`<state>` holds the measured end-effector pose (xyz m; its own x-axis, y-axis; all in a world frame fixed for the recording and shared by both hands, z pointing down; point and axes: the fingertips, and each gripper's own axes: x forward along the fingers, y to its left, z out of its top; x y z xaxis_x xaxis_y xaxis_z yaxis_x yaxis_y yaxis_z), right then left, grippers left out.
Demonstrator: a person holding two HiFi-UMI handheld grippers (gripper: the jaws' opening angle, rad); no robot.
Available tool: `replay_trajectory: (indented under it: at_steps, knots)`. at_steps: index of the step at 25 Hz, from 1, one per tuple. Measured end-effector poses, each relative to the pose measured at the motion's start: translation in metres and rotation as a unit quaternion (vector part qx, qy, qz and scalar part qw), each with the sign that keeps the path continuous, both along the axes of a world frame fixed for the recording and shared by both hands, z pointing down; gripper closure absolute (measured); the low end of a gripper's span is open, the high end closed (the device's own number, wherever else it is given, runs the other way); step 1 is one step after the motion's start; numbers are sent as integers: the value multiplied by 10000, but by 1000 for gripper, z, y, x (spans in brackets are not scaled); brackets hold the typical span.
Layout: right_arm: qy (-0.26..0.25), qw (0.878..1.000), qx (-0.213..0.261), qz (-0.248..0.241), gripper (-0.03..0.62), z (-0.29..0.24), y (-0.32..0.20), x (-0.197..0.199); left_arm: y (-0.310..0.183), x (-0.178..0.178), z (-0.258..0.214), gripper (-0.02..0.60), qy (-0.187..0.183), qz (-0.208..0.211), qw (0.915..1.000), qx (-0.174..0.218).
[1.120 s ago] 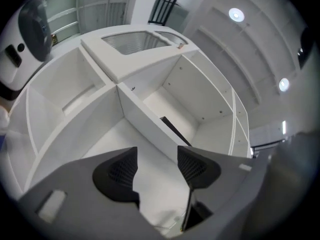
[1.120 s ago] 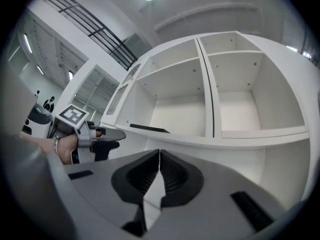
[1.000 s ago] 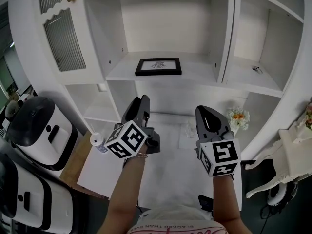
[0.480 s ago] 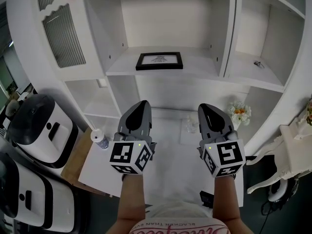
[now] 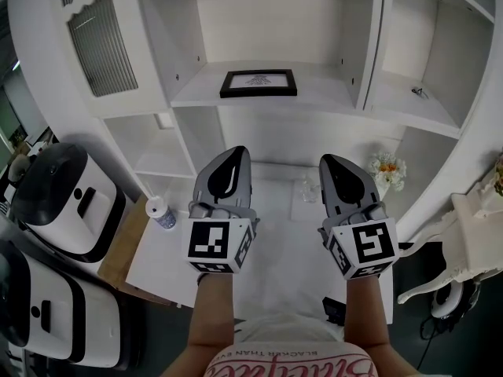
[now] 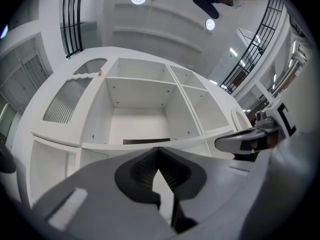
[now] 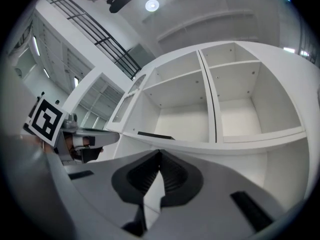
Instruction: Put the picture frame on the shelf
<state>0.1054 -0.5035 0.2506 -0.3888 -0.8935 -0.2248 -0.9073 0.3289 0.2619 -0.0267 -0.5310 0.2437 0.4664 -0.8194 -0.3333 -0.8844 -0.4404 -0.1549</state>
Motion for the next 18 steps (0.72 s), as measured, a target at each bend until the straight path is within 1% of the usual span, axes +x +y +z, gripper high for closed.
replay_trajectory:
  at_steps: [5, 11, 18]
  knots:
    - [42, 10000, -69, 48, 585, 4, -2, 2, 1, 1, -5, 572, -46, -11, 10000, 37]
    - [37, 9999, -99, -15, 585, 4, -2, -2, 5, 6, -7, 572, -177, 3, 9998, 84]
    - [100, 9999, -80, -57, 585, 2, 0, -3, 5, 5, -6, 572, -120, 13, 9999, 40]
